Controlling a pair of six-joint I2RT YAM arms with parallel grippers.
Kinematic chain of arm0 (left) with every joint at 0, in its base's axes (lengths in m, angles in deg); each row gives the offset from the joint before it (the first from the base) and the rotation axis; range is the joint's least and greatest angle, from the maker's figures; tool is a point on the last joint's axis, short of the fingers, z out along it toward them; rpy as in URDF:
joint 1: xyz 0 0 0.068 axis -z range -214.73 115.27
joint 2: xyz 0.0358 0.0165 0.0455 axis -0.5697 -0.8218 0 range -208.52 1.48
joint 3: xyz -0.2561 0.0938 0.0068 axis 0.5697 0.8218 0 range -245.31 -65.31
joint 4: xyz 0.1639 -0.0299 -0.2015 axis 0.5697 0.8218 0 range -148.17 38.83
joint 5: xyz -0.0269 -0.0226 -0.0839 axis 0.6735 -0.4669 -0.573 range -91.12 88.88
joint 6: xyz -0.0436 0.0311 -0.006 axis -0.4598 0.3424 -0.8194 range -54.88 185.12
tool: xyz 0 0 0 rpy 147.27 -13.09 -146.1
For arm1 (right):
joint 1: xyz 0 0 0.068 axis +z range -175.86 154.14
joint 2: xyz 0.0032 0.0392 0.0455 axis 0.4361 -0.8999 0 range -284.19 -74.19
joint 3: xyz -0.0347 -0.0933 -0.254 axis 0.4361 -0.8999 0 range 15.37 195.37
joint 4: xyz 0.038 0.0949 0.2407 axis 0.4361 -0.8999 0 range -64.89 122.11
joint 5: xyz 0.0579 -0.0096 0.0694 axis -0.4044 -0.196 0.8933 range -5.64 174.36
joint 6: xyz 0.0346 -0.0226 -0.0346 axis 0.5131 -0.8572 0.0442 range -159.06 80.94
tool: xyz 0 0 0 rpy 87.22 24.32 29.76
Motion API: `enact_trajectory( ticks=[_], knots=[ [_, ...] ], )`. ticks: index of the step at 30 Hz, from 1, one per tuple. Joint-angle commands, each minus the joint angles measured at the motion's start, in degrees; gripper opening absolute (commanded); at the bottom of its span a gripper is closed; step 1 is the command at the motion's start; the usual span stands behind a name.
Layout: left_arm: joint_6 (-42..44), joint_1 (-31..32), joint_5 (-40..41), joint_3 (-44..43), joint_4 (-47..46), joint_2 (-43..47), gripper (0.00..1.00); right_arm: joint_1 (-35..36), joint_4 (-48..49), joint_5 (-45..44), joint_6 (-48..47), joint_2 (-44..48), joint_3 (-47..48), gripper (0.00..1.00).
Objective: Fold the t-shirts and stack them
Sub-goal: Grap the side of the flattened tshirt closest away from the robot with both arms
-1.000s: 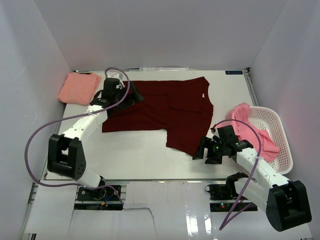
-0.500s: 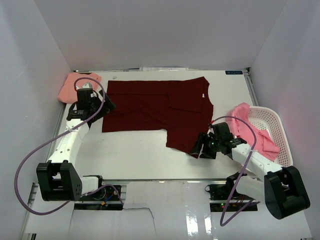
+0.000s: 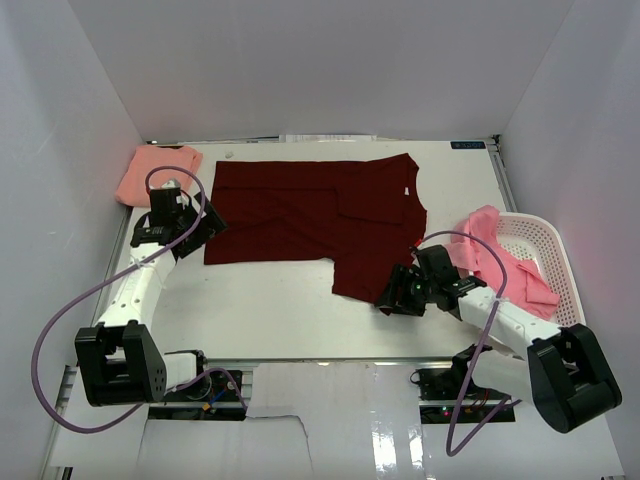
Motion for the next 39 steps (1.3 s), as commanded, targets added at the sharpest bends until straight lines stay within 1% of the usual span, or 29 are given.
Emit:
enact_trajectory(
  ticks=[1, 3, 7, 10, 13, 15, 18, 22, 27, 33, 37, 39],
  knots=[
    [0.77, -0.57, -0.98, 0.54, -0.32, 2.53, 0.98, 0.67, -6.47, -6.42, -0.82, 0.81, -0.83, 0.64],
    [0.95, -0.66, -1.33, 0.46, -0.32, 2.62, 0.98, 1.29, -7.89, -7.48, -1.26, 1.07, -0.39, 0.67],
    [1.12, -0.66, -1.51, 0.54, -0.40, 3.06, 0.98, 2.87, -13.15, -11.78, -2.84, 0.20, 2.07, 0.68],
    [1.39, -0.66, -0.99, 0.81, -0.40, 2.97, 0.98, 4.54, -15.45, -15.29, -3.98, -0.42, 4.35, 0.68],
    [1.65, -0.66, 0.24, 1.33, -0.40, 3.15, 0.98, 5.94, -18.70, -19.51, -4.86, -1.90, 6.90, 0.66],
    [1.74, -0.66, 0.95, 1.60, -0.49, 3.41, 0.98, 7.17, -20.37, -20.75, -5.21, -2.79, 8.39, 0.65],
    [1.74, -0.66, 1.30, 2.21, -0.67, 3.76, 0.98, 9.11, -20.99, -22.25, -5.04, -4.72, 9.45, 0.60],
    [1.91, -0.66, 1.48, 2.92, -0.93, 3.85, 0.98, 11.48, -20.99, -24.36, -4.60, -7.97, 10.68, 0.60],
    [2.09, -0.66, 1.65, 3.18, -1.02, 3.85, 0.98, 14.29, -20.47, -24.71, -4.16, -11.22, 12.88, 0.60],
    [2.18, -0.66, 1.92, 3.18, -1.11, 4.12, 0.98, 17.55, -21.61, -27.87, -3.11, -15.79, 15.69, 0.60],
    [2.44, -0.58, 2.00, 3.18, -1.02, 4.20, 0.98, 18.16, -21.52, -28.93, -2.93, -16.94, 16.75, 0.55],
    [2.44, -0.58, 2.09, 3.27, -1.11, 4.20, 0.98, 18.16, -20.91, -29.11, -3.02, -17.47, 17.10, 0.54]
  ],
)
